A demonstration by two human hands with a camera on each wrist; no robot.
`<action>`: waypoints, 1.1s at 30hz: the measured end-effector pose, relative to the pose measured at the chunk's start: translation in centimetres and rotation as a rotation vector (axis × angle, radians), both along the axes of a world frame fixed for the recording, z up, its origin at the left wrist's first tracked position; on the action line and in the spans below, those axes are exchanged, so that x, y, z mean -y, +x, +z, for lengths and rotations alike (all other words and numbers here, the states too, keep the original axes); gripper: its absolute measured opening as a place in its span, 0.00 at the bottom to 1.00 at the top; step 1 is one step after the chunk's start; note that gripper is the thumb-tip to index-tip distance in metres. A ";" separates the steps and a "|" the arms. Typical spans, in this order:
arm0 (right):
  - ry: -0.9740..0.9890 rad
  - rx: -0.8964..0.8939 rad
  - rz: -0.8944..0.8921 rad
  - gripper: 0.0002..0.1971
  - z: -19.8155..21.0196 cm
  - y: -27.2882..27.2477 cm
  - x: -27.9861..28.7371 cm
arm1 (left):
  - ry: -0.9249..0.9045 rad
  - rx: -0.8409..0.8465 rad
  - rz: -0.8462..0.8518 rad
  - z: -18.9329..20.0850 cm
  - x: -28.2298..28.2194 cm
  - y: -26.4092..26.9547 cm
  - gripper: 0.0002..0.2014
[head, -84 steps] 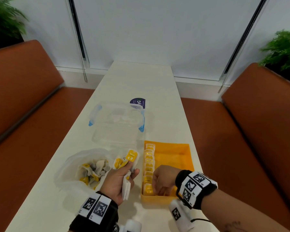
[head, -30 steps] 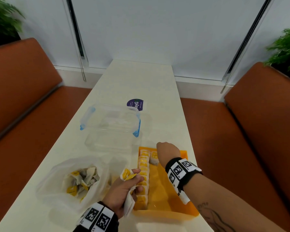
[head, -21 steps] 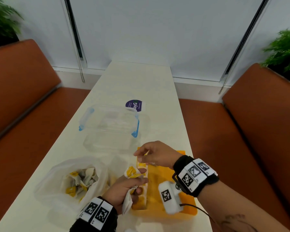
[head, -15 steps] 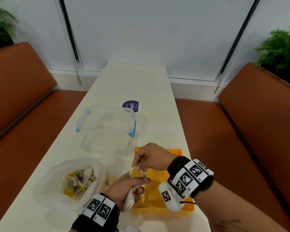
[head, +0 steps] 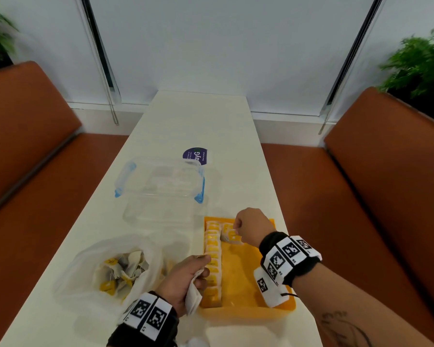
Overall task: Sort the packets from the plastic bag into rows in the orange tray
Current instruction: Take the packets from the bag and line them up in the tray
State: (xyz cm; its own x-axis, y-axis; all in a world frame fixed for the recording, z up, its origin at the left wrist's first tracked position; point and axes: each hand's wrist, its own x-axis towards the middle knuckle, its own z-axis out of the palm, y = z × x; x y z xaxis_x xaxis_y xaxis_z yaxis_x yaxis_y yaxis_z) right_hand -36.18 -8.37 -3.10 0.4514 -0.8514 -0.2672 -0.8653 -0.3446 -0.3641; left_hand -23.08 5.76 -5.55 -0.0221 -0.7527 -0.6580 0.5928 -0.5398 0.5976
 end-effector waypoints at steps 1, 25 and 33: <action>-0.002 -0.039 0.005 0.10 -0.6 0.3 0.2 | 0.010 -0.019 -0.006 0.0 0.0 0.1 0.08; 0.004 0.256 0.018 0.04 1.2 0.9 -1.9 | 0.000 -0.228 0.044 0.7 0.2 0.3 0.13; 0.551 0.529 -0.081 0.09 2.9 -0.1 -5.5 | -0.264 0.311 0.097 0.0 -0.4 -1.6 0.05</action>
State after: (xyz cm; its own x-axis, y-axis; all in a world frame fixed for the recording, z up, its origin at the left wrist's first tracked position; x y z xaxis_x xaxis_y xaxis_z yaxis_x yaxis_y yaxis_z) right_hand -36.26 -2.86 -0.18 0.5792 -0.6936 -0.4283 -0.5427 0.0640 -0.8375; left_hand -24.73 6.12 -5.53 0.2263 -0.8854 -0.4060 0.4032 -0.2943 0.8665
